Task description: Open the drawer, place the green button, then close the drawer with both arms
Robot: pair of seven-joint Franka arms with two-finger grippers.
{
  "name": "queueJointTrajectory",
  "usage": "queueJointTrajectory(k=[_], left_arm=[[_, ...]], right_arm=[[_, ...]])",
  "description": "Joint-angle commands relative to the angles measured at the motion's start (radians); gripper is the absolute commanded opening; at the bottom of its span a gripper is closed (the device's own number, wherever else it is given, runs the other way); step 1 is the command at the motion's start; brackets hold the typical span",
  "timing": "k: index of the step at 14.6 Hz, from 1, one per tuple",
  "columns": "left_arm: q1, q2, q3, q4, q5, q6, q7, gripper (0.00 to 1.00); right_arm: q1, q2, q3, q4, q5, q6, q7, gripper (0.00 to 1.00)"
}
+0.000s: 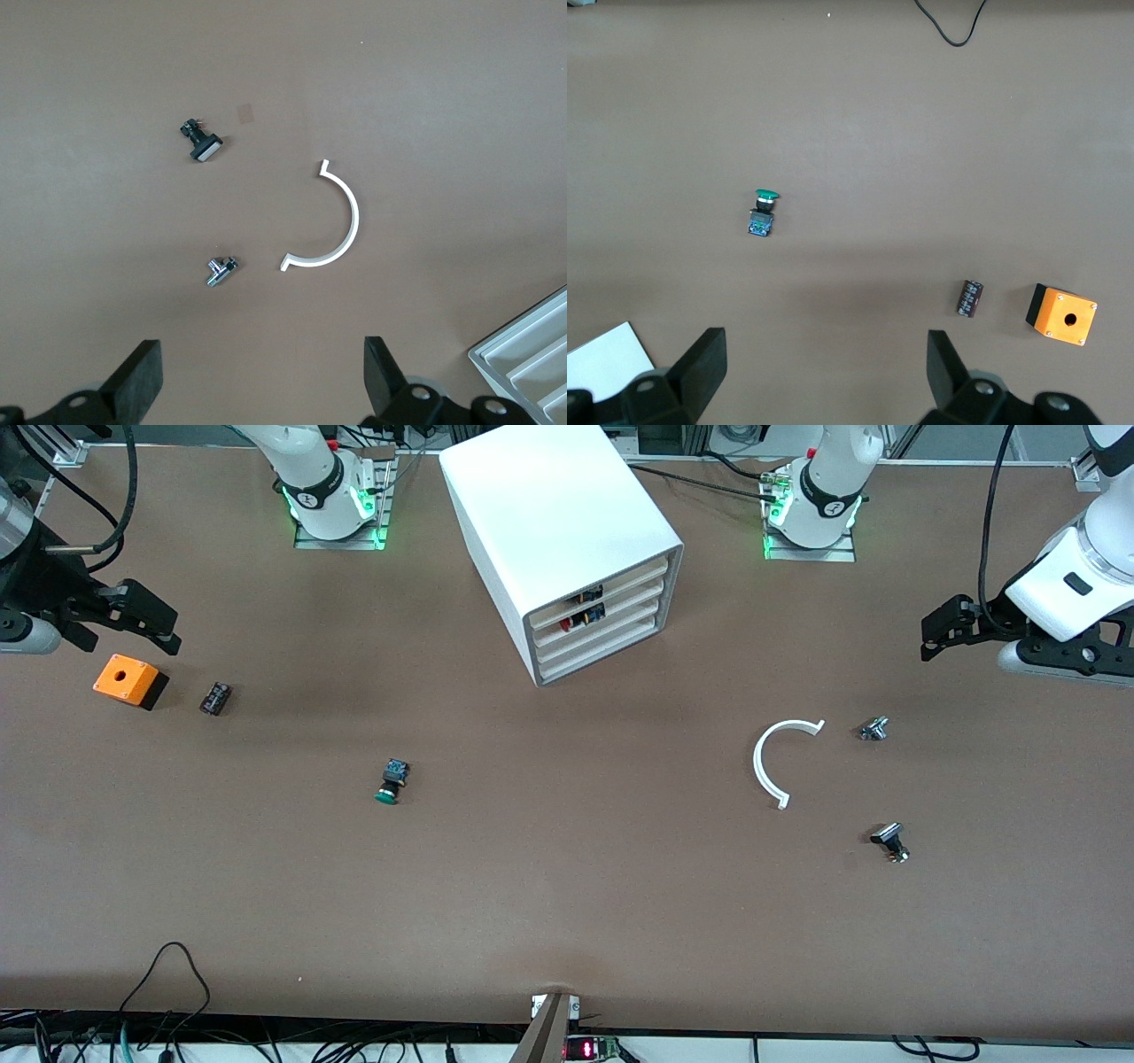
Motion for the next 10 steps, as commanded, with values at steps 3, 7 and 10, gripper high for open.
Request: queueJointTrajectory(k=[3,7,10], left_arm=[[-0.003,0.012,-0.001,0.033,0.019,-0.028,0.014,1.0],[-0.003,0.012,-0.001,0.033,0.019,-0.028,0.016,1.0],[-0.003,0.012,-0.003,0.033,0.017,-0.028,0.016,1.0]], right_arm=[[0.006,0.018,0.003,0.032,-0.015,0.004,0.03,1.0],[0.009,0.049,0.003,0.015,-0.033,-0.005,0.032,1.0],[0.025,0.07,0.004,-0.092,-0.041,0.052,0.027,1.0]])
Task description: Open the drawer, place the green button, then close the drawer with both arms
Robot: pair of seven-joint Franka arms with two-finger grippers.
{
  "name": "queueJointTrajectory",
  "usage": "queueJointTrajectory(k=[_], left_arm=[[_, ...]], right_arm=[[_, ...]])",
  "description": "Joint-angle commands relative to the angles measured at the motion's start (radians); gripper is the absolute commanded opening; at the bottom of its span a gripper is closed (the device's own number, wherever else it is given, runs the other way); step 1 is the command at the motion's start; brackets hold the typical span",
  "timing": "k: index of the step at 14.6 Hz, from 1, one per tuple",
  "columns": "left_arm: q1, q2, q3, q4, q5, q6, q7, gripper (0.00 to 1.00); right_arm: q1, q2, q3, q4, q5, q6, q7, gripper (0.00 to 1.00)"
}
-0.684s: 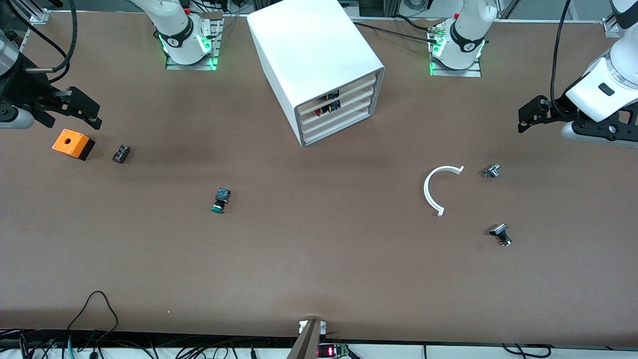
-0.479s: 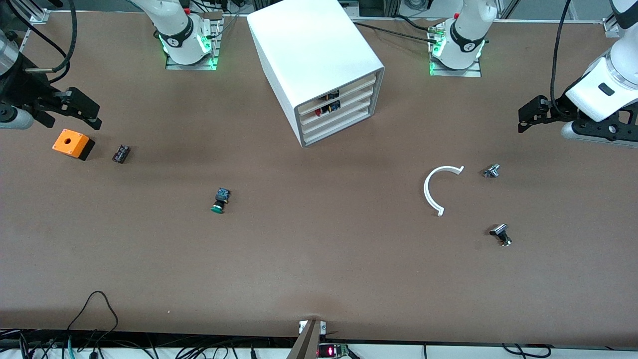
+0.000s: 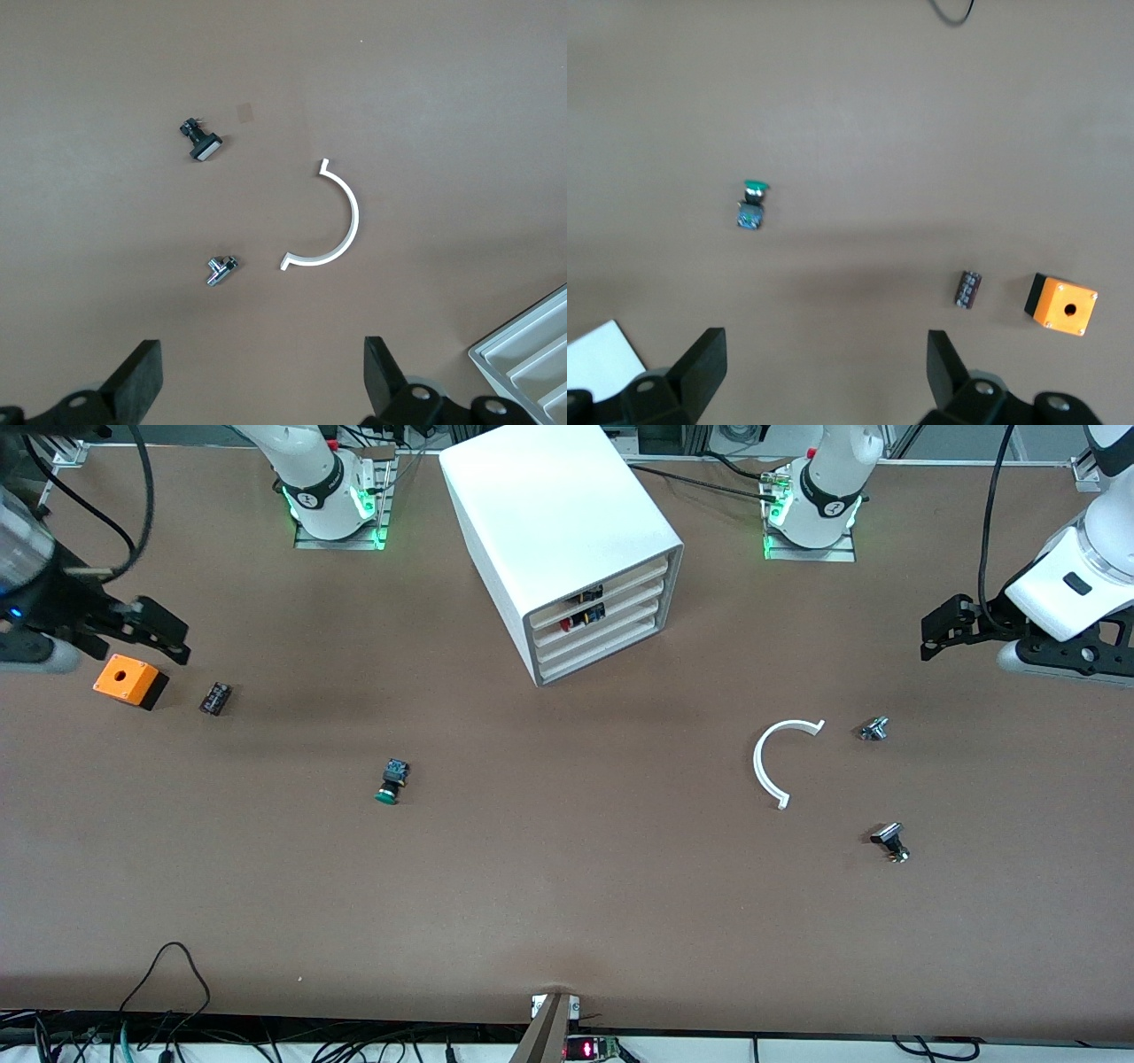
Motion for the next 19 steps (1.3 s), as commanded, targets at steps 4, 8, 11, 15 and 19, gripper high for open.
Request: queueJointTrajectory(k=[4,8,11,15,19], left_arm=[[-0.005,0.022,-0.002,0.034,-0.067,-0.128,0.014,1.0],[-0.025,0.04,-0.054,0.031,-0.096,-0.35,0.017,1.0],[-0.02,0.083,-0.071,0.013,-0.246,-0.417,0.034,1.0],[-0.014,0.124,-0.071,-0.143,-0.459,-0.301,0.244,0.99],[-0.022,0.129,-0.097,-0.378,-0.698,0.021,0.373,0.99]], right_arm=[[0.109,0.123,0.003,-0.081,-0.009,0.163,0.219,1.0],[0.123,0.209,0.003,-0.161,-0.008,0.342,0.247,1.0],[0.133,0.291,0.005,-0.234,-0.006,0.479,0.252,1.0],[0.163,0.39,0.006,-0.279,-0.006,0.663,0.257,1.0],[0.188,0.456,0.011,-0.308,-0.006,0.812,0.301,1.0]])
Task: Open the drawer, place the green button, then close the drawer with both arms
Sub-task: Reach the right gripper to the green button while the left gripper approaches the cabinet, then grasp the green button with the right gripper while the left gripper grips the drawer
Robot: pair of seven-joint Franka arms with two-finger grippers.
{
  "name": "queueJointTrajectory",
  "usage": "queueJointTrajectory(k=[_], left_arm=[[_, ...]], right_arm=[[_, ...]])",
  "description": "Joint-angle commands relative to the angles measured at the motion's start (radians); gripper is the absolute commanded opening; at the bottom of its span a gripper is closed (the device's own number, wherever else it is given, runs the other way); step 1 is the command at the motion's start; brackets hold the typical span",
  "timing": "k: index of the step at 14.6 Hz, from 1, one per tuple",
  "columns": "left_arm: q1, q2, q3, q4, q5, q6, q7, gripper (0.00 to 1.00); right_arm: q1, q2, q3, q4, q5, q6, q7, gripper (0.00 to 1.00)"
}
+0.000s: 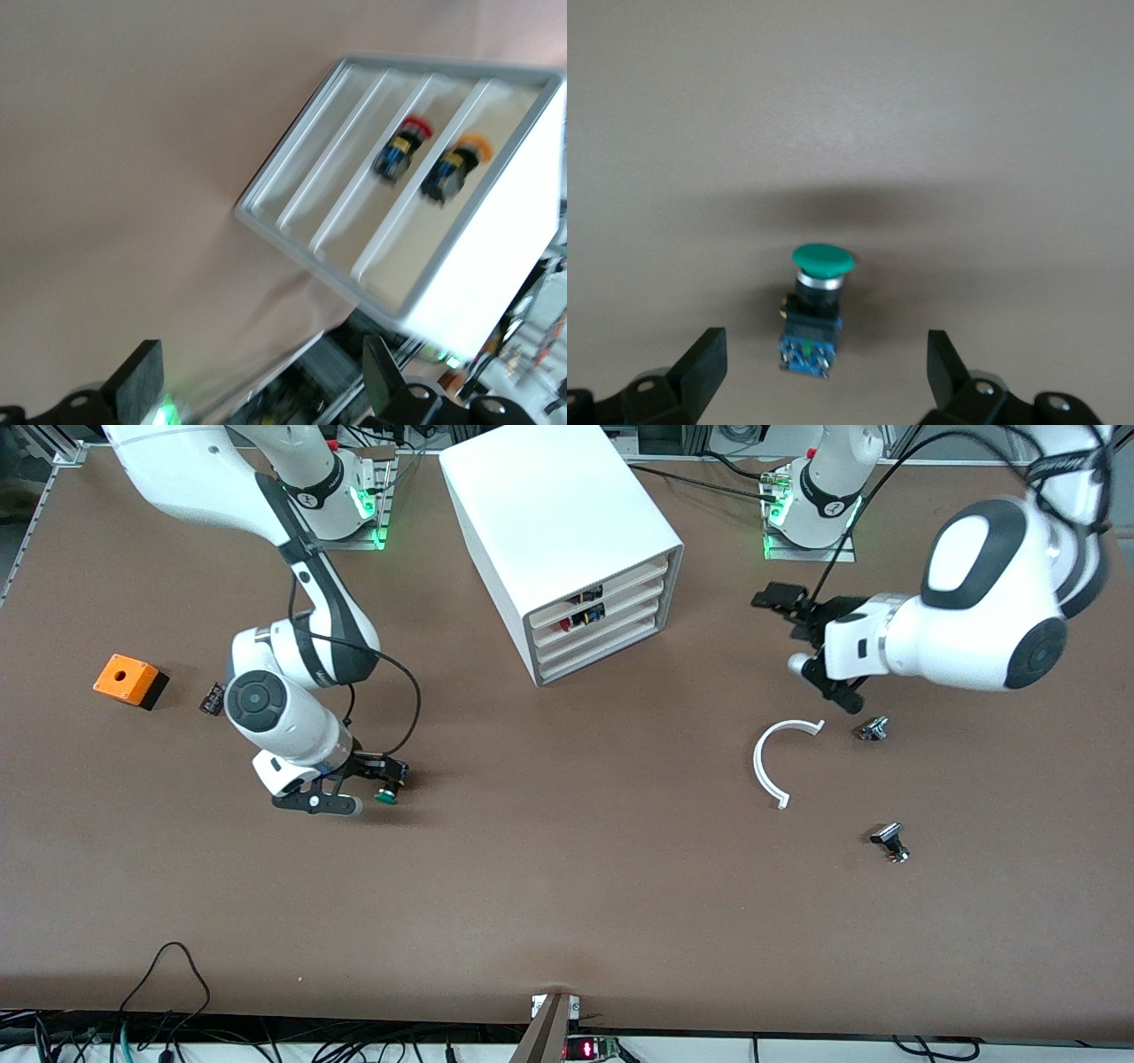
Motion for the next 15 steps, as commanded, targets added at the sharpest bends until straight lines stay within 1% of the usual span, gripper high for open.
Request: queueJointTrajectory(k=[1,2,3,6,9,10,11,12,13,14,15], left_arm=[[0.002,-0.032,-0.052,-0.182,-0.163,0.208,0.109,0.99],[0.002,-0.019,-0.078,-0.225,-0.206,0.294,0.171,0.99],[0.002,0.009,-0.103,-0.244,-0.252,0.355,0.242,0.99],[0.002,0.093,-0.147,-0.286,-0.401,0.468,0.412,0.96],[0.002,0.176,-0.15,-0.301,-0.529,0.488,0.584,0.93],[0.002,0.207,-0.152,-0.307,-0.565,0.486,0.621,0.89],[0.0,0.237,-0.169,-0.318,-0.62,0.489,0.672,0.88],[0.002,0.257,-0.191,-0.344,-0.711,0.494,0.731,0.88],[-0.001,0.274,-0.196,-0.353,-0.765,0.496,0.782,0.85],[-0.011,0.293,-0.21,-0.359,-0.785,0.496,0.81,0.78],[-0.014,0.299,-0.225,-0.364,-0.787,0.496,0.813,0.69]], right_arm=[[0.027,0.022,0.003,-0.009,-0.005,0.055,0.066,1.0],[0.033,0.033,0.003,-0.008,-0.005,0.065,0.079,1.0],[0.036,0.044,0.003,-0.008,-0.005,0.074,0.081,1.0],[0.033,0.079,0.002,-0.008,-0.007,0.1,0.075,1.0],[0.032,0.092,0.0,-0.012,-0.007,0.102,0.066,1.0],[0.032,0.096,0.0,-0.012,-0.007,0.102,0.066,1.0],[0.032,0.099,0.0,-0.014,-0.008,0.102,0.064,1.0],[0.029,0.099,-0.001,-0.015,-0.01,0.1,0.061,0.97],[0.027,0.099,-0.001,-0.017,-0.011,0.094,0.058,0.87],[0.027,0.099,-0.001,-0.017,-0.01,0.092,0.046,0.71],[0.027,0.099,-0.001,-0.017,-0.011,0.091,0.035,0.51]])
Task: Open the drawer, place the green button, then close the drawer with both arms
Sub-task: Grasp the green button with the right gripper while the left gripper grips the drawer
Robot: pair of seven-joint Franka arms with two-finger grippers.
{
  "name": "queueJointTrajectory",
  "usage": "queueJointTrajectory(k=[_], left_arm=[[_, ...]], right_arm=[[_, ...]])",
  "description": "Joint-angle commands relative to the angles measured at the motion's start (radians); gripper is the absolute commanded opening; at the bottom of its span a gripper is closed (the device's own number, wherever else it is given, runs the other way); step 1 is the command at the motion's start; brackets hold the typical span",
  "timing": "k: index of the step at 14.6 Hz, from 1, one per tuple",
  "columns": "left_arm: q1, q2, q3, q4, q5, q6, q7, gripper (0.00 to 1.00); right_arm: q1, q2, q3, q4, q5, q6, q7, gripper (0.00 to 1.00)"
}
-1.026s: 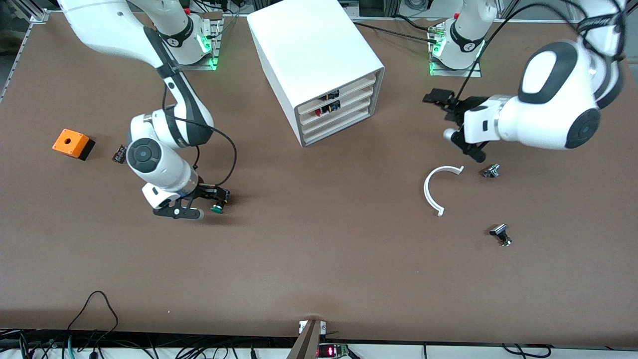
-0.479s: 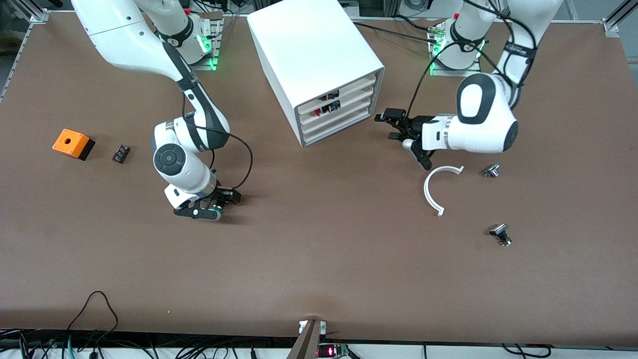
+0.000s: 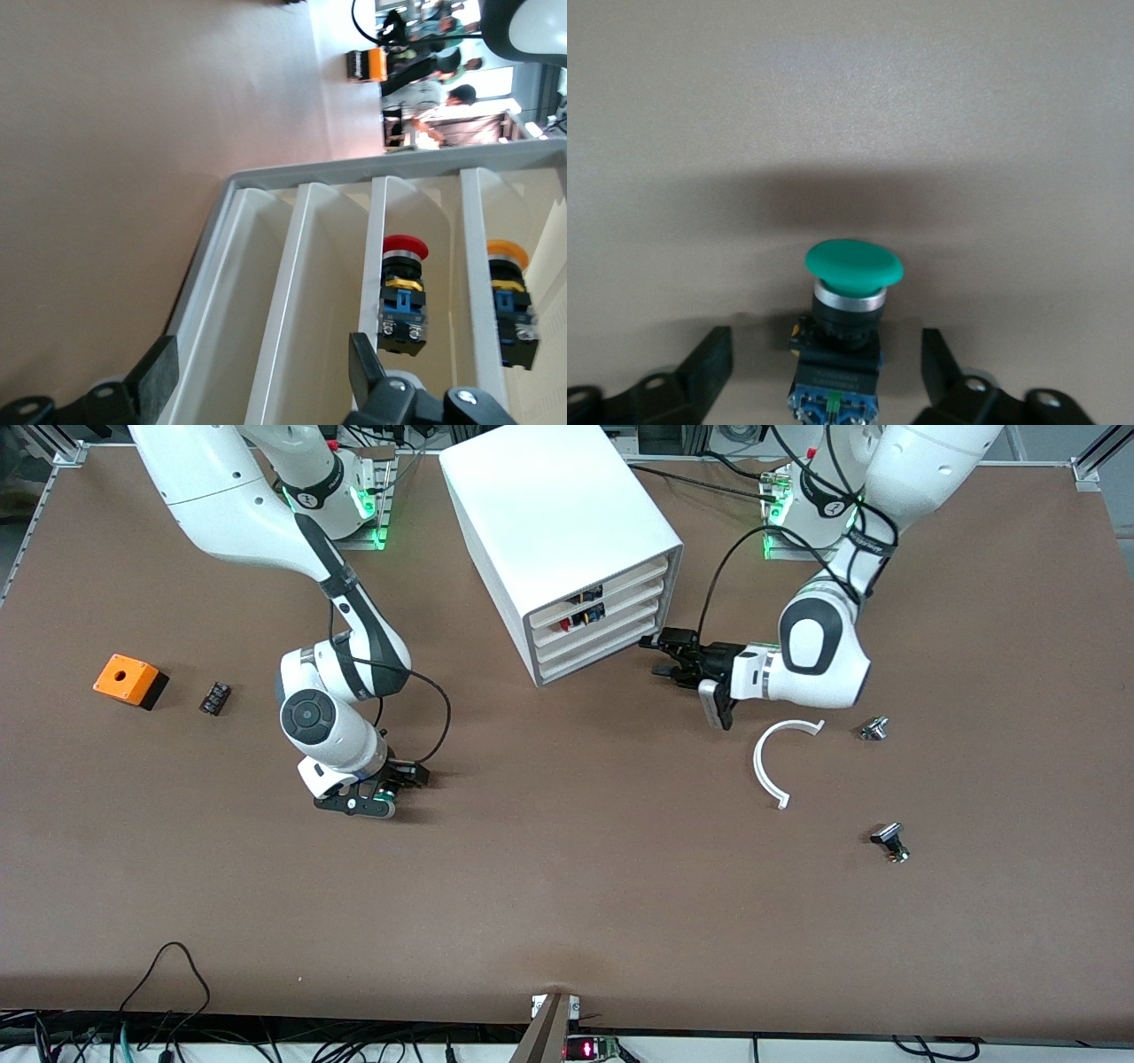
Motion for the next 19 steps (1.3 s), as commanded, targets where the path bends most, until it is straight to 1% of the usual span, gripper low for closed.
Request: queueJointTrajectory(k=[1,2,3,7,8,9,10,12,13,14,16,19], left_arm=[[-0.007,0.025,-0.042,-0.015,-0.051,0.012,0.061,0.62],[-0.016,0.04,-0.047,-0.015,-0.051,0.012,0.061,0.6],[-0.019,0.048,-0.048,-0.016,-0.051,0.012,0.062,0.6],[-0.022,0.076,-0.062,-0.018,-0.051,0.013,0.07,0.58],[-0.024,0.083,-0.07,-0.018,-0.053,0.015,0.082,0.57],[-0.024,0.085,-0.07,-0.019,-0.056,0.015,0.087,0.57],[-0.027,0.089,-0.07,-0.024,-0.056,0.013,0.09,0.53],[-0.035,0.1,-0.08,-0.024,-0.077,0.015,0.099,0.5],[-0.036,0.102,-0.08,-0.024,-0.077,0.013,0.14,0.29],[-0.035,0.109,-0.08,-0.024,-0.079,0.013,0.165,0.0],[-0.033,0.113,-0.08,-0.024,-0.079,0.012,0.164,0.0],[-0.012,0.108,-0.073,-0.008,-0.066,0.007,0.161,0.0]], right_arm=[[-0.005,-0.007,0.003,-0.011,-0.01,0.006,-0.021,0.3],[-0.005,-0.007,0.003,-0.008,-0.01,0.006,-0.018,0.12],[-0.005,-0.008,0.003,-0.006,-0.01,0.006,-0.016,0.0],[-0.001,-0.014,0.003,0.012,-0.01,-0.002,-0.019,0.0],[-0.001,-0.014,0.004,0.047,-0.007,-0.053,-0.018,0.0],[0.002,-0.014,0.004,0.1,-0.005,-0.134,-0.001,0.0],[0.004,-0.014,0.004,0.153,-0.006,-0.211,0.025,0.0],[0.007,-0.016,0.007,0.231,0.001,-0.316,0.057,0.0],[0.007,-0.019,0.02,0.275,0.029,-0.363,0.082,0.0],[0.007,-0.019,0.027,0.326,0.056,-0.412,0.099,0.0],[0.007,-0.019,0.029,0.409,0.104,-0.494,0.166,0.0],[0.045,-0.014,0.029,0.515,0.116,-0.554,0.293,0.0]])
